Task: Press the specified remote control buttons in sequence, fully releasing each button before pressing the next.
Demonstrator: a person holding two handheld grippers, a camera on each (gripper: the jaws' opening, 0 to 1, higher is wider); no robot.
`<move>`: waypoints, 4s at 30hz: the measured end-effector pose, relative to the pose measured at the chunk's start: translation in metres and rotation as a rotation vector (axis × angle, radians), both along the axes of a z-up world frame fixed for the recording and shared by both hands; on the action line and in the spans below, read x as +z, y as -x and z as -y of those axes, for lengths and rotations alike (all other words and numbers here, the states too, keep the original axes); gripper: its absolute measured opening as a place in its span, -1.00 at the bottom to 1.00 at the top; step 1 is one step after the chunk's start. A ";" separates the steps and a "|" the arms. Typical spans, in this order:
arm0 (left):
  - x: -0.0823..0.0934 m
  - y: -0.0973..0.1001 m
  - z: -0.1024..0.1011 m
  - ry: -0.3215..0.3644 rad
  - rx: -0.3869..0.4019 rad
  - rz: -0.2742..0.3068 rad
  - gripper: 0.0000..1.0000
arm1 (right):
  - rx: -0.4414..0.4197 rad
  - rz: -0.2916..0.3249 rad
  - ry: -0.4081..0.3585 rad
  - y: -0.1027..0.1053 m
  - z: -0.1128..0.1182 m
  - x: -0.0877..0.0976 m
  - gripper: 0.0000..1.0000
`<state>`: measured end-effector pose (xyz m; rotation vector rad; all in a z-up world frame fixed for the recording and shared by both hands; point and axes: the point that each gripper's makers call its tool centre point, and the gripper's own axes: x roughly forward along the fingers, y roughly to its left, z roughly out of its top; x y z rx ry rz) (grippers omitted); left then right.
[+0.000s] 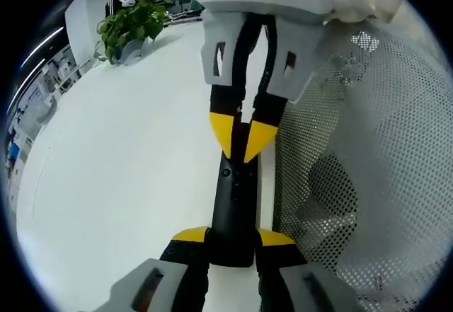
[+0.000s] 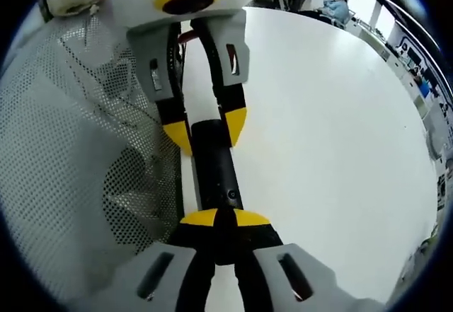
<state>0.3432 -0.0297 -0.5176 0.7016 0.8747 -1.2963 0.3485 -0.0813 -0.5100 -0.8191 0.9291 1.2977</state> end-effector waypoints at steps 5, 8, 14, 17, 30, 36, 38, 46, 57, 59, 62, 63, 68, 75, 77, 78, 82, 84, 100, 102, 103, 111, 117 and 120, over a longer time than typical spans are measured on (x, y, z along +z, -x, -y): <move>0.000 0.000 0.000 -0.005 -0.004 0.002 -0.50 | -0.037 -0.021 -0.009 -0.001 0.001 0.000 -0.90; 0.000 0.000 0.000 -0.004 -0.003 0.003 -0.50 | -0.080 -0.031 -0.056 -0.002 0.002 0.001 -0.90; 0.000 0.000 0.000 -0.001 0.002 0.001 -0.50 | -0.060 0.044 -0.077 0.001 0.000 0.003 -0.90; 0.000 0.000 0.000 0.001 0.005 -0.003 -0.50 | -0.031 0.054 -0.077 0.004 -0.002 0.004 -0.95; 0.000 -0.002 0.001 0.004 0.036 -0.027 -0.50 | 0.152 0.156 -0.049 0.012 -0.012 0.002 -1.00; 0.000 -0.002 0.001 0.002 0.030 -0.025 -0.51 | 0.299 0.266 0.007 0.014 -0.013 0.001 -1.00; 0.000 -0.002 0.001 0.001 0.028 -0.023 -0.51 | 0.297 0.265 0.004 0.013 -0.013 0.000 -1.00; 0.000 0.000 0.000 -0.015 -0.001 -0.004 -0.51 | 0.425 0.353 0.062 0.016 -0.015 -0.001 -1.00; -0.001 -0.001 0.000 -0.010 0.000 -0.003 -0.51 | 0.495 0.409 0.075 0.015 -0.016 0.000 -1.00; 0.000 -0.001 0.000 -0.006 0.003 -0.005 -0.51 | 0.485 0.396 0.070 0.015 -0.016 0.000 -1.00; 0.000 -0.001 0.000 -0.003 0.006 -0.009 -0.51 | 0.479 0.386 0.061 0.017 -0.017 0.001 -1.00; 0.000 -0.001 0.000 -0.002 0.009 -0.010 -0.51 | 0.443 0.347 0.037 0.021 -0.018 -0.001 -1.00; 0.000 0.000 0.000 0.000 0.003 -0.007 -0.51 | 0.251 0.257 -0.022 0.009 -0.019 0.004 -1.00; 0.001 0.000 -0.001 0.000 0.003 -0.005 -0.51 | 0.076 0.163 -0.058 -0.001 -0.015 0.005 -1.00; 0.001 0.001 -0.001 0.000 0.002 -0.006 -0.51 | 0.044 0.131 -0.067 0.000 -0.016 0.005 -1.00; 0.001 0.001 -0.001 0.000 0.002 -0.006 -0.51 | 0.034 0.122 -0.069 0.000 -0.015 0.005 -1.00; 0.001 0.001 0.000 -0.001 0.001 -0.004 -0.51 | 0.022 0.100 -0.070 0.000 -0.014 0.004 -1.00; 0.001 0.000 0.000 -0.001 0.001 -0.004 -0.51 | 0.039 0.106 -0.052 0.000 -0.015 0.003 -1.00; 0.000 -0.001 0.000 0.009 0.006 -0.005 -0.51 | -0.005 0.012 -0.025 -0.003 -0.014 0.002 -1.00; 0.001 -0.001 0.000 0.014 0.009 -0.008 -0.50 | -0.021 -0.010 -0.036 -0.003 -0.013 0.003 -1.00; 0.001 -0.001 0.000 0.015 0.011 -0.009 -0.50 | -0.028 -0.017 -0.041 -0.003 -0.013 0.003 -1.00; 0.001 -0.001 0.000 0.013 0.007 -0.007 -0.51 | -0.066 -0.026 -0.028 -0.014 -0.011 0.001 -1.00; 0.001 -0.001 0.000 0.014 0.007 -0.007 -0.51 | -0.020 -0.046 0.001 -0.012 -0.015 0.001 -1.00; 0.001 -0.001 0.000 0.019 0.009 -0.009 -0.51 | -0.008 -0.058 0.007 -0.013 -0.016 0.000 -1.00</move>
